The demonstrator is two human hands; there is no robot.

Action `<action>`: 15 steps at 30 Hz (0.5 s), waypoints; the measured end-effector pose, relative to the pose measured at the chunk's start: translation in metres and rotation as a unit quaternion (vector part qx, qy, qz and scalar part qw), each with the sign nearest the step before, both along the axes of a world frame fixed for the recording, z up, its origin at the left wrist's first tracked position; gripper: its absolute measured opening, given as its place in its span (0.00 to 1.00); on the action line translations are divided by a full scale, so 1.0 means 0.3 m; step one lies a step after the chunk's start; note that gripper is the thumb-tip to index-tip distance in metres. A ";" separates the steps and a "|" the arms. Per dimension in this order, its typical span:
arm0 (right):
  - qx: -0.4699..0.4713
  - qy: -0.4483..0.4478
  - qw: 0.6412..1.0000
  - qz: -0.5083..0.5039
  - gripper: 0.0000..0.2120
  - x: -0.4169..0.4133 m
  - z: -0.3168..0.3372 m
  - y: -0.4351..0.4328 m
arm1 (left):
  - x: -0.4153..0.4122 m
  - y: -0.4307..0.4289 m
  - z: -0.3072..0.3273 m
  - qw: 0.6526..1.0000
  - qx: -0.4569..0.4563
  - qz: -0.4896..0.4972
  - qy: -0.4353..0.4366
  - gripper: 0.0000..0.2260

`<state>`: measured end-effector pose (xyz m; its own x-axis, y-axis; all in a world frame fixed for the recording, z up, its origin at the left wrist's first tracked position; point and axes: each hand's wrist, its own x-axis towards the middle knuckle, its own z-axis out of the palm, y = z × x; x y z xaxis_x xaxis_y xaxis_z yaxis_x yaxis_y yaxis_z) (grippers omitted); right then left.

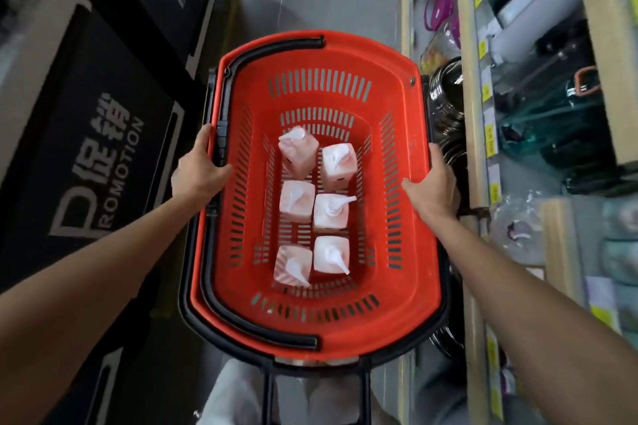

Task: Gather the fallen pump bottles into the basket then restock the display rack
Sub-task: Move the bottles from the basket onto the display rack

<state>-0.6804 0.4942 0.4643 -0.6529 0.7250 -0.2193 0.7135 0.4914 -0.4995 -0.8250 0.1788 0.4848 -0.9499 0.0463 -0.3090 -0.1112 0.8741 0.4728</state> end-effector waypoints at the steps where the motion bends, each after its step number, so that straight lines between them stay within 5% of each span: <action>1: 0.003 -0.011 1.000 0.003 0.30 0.044 0.004 -0.020 | 0.057 -0.020 0.003 1.000 0.005 0.000 -0.008 0.35; 15: 0.025 -0.068 0.997 -0.001 0.35 0.693 -0.068 -0.371 | 0.690 -0.347 -0.080 0.999 0.023 -0.011 -0.047 0.35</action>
<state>-0.4724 0.3830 0.4439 -0.6174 0.7390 -0.2697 0.7745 0.5110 -0.3728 -0.6180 0.0747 0.4607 -0.9152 0.0835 -0.3943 -0.1379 0.8545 0.5008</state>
